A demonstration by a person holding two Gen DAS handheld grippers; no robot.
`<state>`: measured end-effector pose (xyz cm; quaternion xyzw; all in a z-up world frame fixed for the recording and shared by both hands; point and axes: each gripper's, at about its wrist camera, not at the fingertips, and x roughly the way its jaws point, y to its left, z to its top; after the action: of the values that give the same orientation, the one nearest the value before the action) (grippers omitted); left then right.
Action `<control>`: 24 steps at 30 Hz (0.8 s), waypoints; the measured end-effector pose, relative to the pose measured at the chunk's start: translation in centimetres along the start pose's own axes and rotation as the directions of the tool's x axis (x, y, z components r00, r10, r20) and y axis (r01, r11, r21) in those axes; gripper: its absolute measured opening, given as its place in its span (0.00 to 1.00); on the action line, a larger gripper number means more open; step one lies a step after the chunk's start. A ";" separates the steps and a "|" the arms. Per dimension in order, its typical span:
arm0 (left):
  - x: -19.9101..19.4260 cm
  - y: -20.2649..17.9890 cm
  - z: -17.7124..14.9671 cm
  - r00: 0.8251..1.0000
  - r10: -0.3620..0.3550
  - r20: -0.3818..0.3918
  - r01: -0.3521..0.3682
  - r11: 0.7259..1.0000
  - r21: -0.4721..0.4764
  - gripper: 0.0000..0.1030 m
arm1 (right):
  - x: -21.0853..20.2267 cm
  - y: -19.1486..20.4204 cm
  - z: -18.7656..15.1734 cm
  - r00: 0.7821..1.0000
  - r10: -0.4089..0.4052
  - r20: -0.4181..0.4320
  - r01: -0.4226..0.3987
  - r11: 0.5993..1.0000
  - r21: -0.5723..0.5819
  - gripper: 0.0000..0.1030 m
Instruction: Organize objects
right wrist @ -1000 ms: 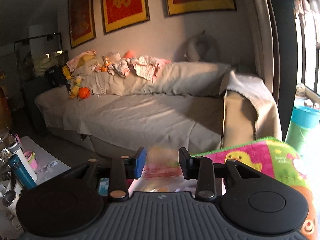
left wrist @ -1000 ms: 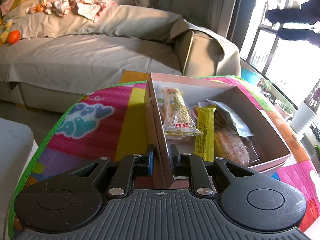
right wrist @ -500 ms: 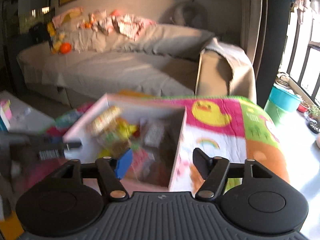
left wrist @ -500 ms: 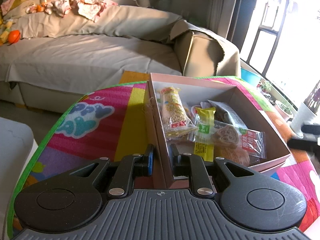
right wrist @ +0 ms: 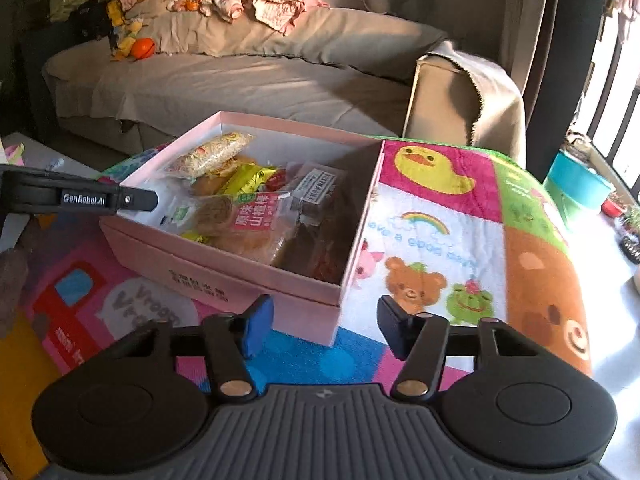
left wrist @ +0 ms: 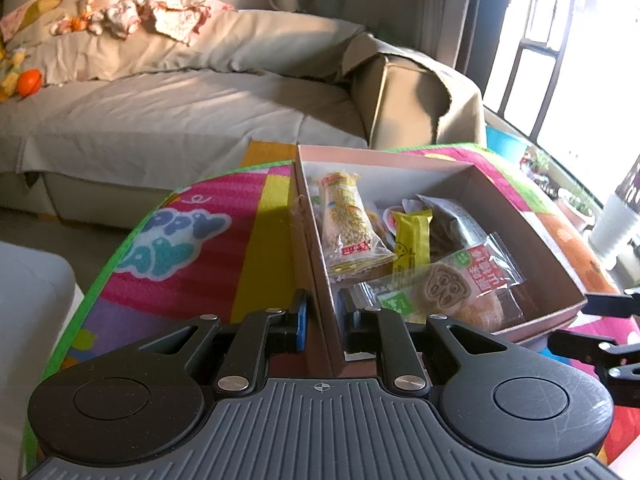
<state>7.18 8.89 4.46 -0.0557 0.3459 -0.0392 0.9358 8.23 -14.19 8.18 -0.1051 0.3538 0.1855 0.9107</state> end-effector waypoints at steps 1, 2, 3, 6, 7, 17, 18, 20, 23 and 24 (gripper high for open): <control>0.1 -0.3 0.2 1.000 -0.017 -0.007 0.017 1.000 0.010 0.19 | 0.2 -0.2 -0.1 1.000 0.014 0.005 -0.014 1.000 0.011 0.55; 0.5 -0.8 0.6 0.999 -0.045 -0.018 0.045 0.999 0.020 0.20 | 0.4 -0.5 -0.1 1.000 0.018 0.019 -0.018 1.000 0.024 0.54; 1.1 -1.3 1.0 0.998 -0.052 -0.022 0.053 0.998 0.034 0.20 | 0.6 -0.8 -0.1 1.000 -0.010 0.029 0.009 1.000 0.029 0.56; 4.2 -3.2 3.2 0.996 -0.080 -0.023 0.082 0.995 0.063 0.19 | 1.5 -2.9 0.2 0.998 -0.053 0.044 0.050 0.997 0.059 0.56; 5.5 -3.7 4.1 0.995 -0.097 -0.021 0.098 0.994 0.053 0.19 | 2.0 -4.1 0.7 0.996 -0.069 0.048 0.065 0.994 0.084 0.56; 8.7 -5.5 5.6 0.988 0.121 0.101 -0.137 0.974 0.179 0.84 | 5.2 -7.8 1.7 0.974 -0.200 0.107 0.178 0.967 0.184 0.70; 8.8 -5.3 5.8 0.989 0.118 0.090 -0.131 0.978 0.163 0.85 | 5.0 -7.7 1.5 0.970 -0.218 0.108 0.195 0.962 0.192 0.73; 8.4 -5.0 6.0 0.990 0.105 0.096 -0.118 0.983 0.142 0.84 | 4.2 -7.8 0.8 0.966 -0.232 0.114 0.204 0.954 0.219 0.83; 4.9 -5.6 5.8 0.972 0.096 0.214 -0.125 0.984 0.125 0.77 | 1.8 -7.4 -0.7 0.958 -0.250 0.143 0.208 0.944 0.257 1.00; 3.6 -5.8 5.7 0.967 0.087 0.241 -0.117 0.987 0.111 0.77 | 0.8 -7.0 -1.4 0.955 -0.253 0.155 0.207 0.942 0.263 1.00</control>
<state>13.40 3.20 7.22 0.0165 0.2318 -0.0057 0.9726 10.82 -20.84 7.04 -0.0154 0.2724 0.0414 0.9612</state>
